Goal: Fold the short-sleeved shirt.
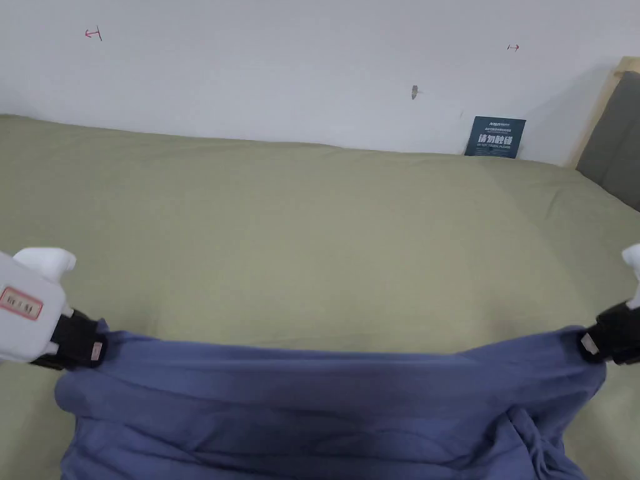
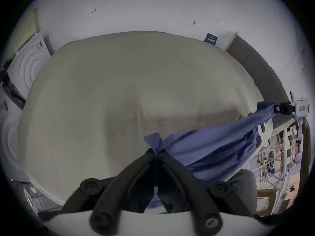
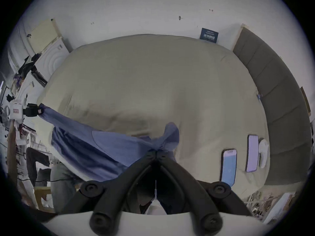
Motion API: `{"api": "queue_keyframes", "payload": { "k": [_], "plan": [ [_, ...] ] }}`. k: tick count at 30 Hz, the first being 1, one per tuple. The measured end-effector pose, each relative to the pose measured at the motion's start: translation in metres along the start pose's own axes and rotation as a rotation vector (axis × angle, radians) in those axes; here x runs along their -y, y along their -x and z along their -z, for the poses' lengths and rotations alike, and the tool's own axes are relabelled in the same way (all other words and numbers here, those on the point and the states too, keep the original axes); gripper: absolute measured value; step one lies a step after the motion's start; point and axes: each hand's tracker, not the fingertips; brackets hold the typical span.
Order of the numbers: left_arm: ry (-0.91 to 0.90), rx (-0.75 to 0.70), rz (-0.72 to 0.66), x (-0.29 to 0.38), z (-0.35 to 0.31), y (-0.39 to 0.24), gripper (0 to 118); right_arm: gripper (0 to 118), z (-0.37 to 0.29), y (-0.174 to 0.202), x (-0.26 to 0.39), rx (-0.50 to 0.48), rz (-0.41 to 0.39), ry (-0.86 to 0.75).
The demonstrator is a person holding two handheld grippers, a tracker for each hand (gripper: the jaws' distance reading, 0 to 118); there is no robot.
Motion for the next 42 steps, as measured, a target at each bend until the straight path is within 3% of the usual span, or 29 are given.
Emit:
{"api": "queue_keyframes", "payload": {
  "k": [9, 18, 20, 21, 22, 23, 25, 29, 32, 35, 36, 37, 38, 40, 42],
  "plan": [
    [0.031, 0.005, -0.059, 0.11, 0.034, 0.016, 0, 0, 0.029, 0.002, 0.117, -0.026, 0.104, 0.062],
    [0.055, 0.01, -0.142, 0.155, 0.06, 0.017, 0, 0, 0.056, -0.002, 0.159, -0.005, 0.19, 0.064],
    [0.031, 0.041, -0.178, 0.158, 0.055, 0.015, 10, 3, 0.058, -0.002, 0.156, -0.029, 0.202, 0.044],
    [-0.001, 0.076, -0.189, 0.16, 0.053, 0.015, 30, 19, 0.052, 0.002, 0.161, -0.046, 0.207, 0.027],
    [-0.017, 0.105, -0.202, 0.161, 0.051, 0.015, 49, 48, 0.05, 0.004, 0.16, -0.061, 0.211, 0.014],
    [-0.042, 0.136, -0.229, 0.162, 0.047, 0.016, 65, 67, 0.045, 0.006, 0.158, -0.051, 0.218, 0.004],
    [-0.067, 0.187, -0.274, 0.163, 0.039, 0.026, 71, 67, 0.028, 0.01, 0.158, -0.05, 0.231, -0.028],
    [-0.159, 0.143, -0.246, 0.146, -0.025, 0.004, 71, 67, -0.019, 0.024, 0.149, -0.038, 0.244, -0.107],
    [-0.22, 0.12, -0.181, 0.124, -0.046, -0.022, 70, 67, -0.042, 0.057, 0.131, 0.039, 0.16, -0.152],
    [-0.258, 0.049, -0.117, 0.111, -0.049, -0.069, 66, 64, -0.043, 0.105, 0.125, 0.14, 0.02, -0.232],
    [-0.27, 0.006, -0.093, 0.111, -0.042, -0.084, 52, 60, -0.041, 0.122, 0.125, 0.168, -0.002, -0.244],
    [-0.266, -0.041, -0.074, 0.111, -0.038, -0.102, 33, 41, -0.026, 0.128, 0.126, 0.176, -0.019, -0.258],
    [-0.262, -0.074, -0.061, 0.114, -0.032, -0.12, 13, 0, -0.021, 0.142, 0.128, 0.169, -0.012, -0.279],
    [-0.268, -0.121, -0.04, 0.125, -0.019, -0.156, 5, 1, -0.014, 0.164, 0.135, 0.114, 0.09, -0.369],
    [-0.3, -0.157, -0.046, 0.14, -0.011, -0.186, 0, 1, -0.004, 0.19, 0.144, 0.073, 0.141, -0.356]
  ]
}}
